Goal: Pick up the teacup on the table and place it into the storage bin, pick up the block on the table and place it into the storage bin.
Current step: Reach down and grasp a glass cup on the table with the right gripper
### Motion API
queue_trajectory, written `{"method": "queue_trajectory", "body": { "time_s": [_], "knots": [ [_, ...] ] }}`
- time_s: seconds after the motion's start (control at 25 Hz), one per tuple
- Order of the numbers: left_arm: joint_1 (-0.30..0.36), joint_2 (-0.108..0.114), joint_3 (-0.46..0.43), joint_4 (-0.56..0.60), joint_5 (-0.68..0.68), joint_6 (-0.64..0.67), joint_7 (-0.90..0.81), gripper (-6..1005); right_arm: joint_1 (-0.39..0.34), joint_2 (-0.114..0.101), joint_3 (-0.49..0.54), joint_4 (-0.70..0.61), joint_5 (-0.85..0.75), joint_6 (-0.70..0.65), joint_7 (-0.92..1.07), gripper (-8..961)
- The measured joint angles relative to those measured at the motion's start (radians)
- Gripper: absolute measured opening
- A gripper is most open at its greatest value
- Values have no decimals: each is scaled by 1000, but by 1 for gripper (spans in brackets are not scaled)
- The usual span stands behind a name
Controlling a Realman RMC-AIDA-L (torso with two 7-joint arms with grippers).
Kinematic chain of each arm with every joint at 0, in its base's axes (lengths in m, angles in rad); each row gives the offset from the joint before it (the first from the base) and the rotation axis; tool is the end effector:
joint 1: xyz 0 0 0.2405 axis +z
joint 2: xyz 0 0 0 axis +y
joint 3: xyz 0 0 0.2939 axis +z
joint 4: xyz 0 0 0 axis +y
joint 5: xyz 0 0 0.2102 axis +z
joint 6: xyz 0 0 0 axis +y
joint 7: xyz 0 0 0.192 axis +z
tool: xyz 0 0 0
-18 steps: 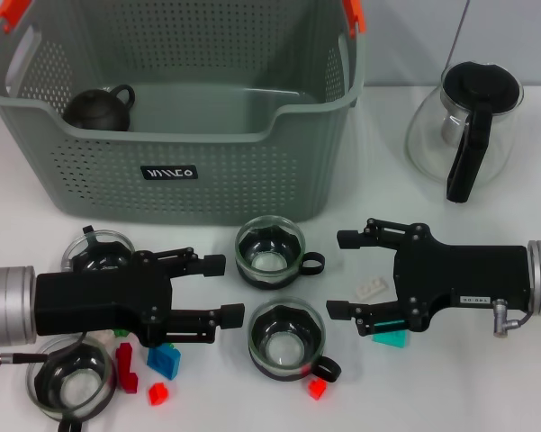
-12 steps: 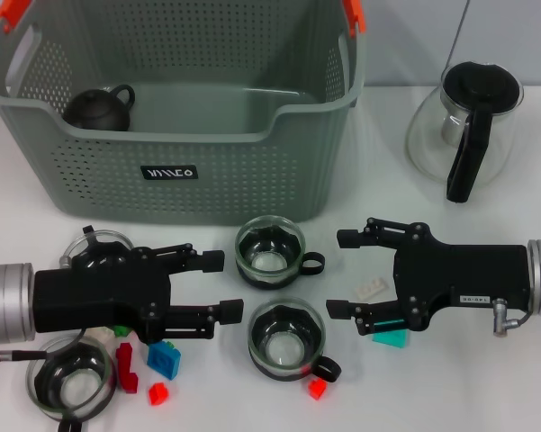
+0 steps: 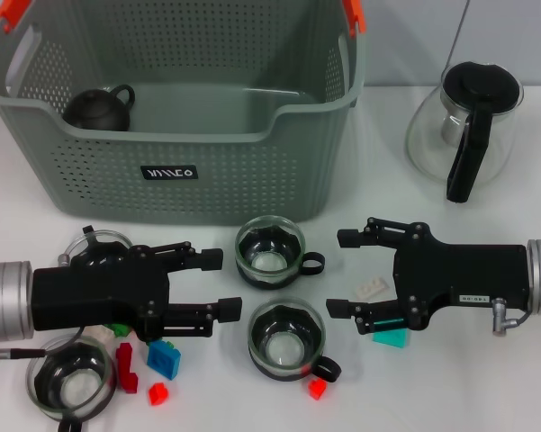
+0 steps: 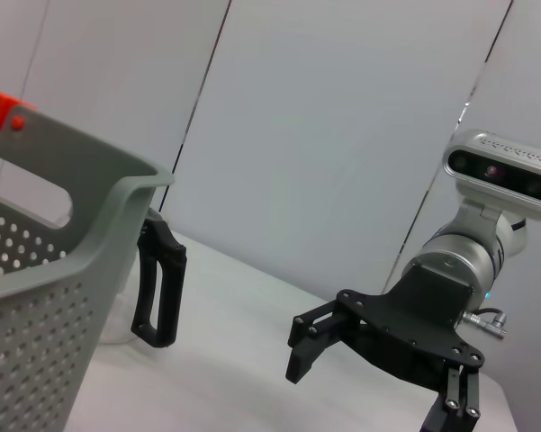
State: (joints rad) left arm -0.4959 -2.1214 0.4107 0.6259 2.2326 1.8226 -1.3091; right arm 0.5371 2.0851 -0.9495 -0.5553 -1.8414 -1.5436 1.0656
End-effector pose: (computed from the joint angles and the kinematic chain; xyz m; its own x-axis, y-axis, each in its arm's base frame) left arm -0.2787 0.3048 -0.0651 0.7241 0.4023 0.5602 0.4650 -0.8846 0.0343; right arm 0.2465 0.3383 -0.1029 0.8748 -0.0800 -0.4778 -0.1546 -0.9808 -0.1189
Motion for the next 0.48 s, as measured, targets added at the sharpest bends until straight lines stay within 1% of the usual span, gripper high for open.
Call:
{"method": "queue_trajectory", "body": {
  "time_s": [0.36, 0.48],
  "knots": [
    [2, 2, 1, -1, 1, -4, 2, 833, 3, 4, 0, -1, 1, 3, -1, 945],
    [4, 5, 5, 3, 8, 0, 2, 832, 3, 6, -2, -20, 2, -2, 3, 945]
  ]
}}
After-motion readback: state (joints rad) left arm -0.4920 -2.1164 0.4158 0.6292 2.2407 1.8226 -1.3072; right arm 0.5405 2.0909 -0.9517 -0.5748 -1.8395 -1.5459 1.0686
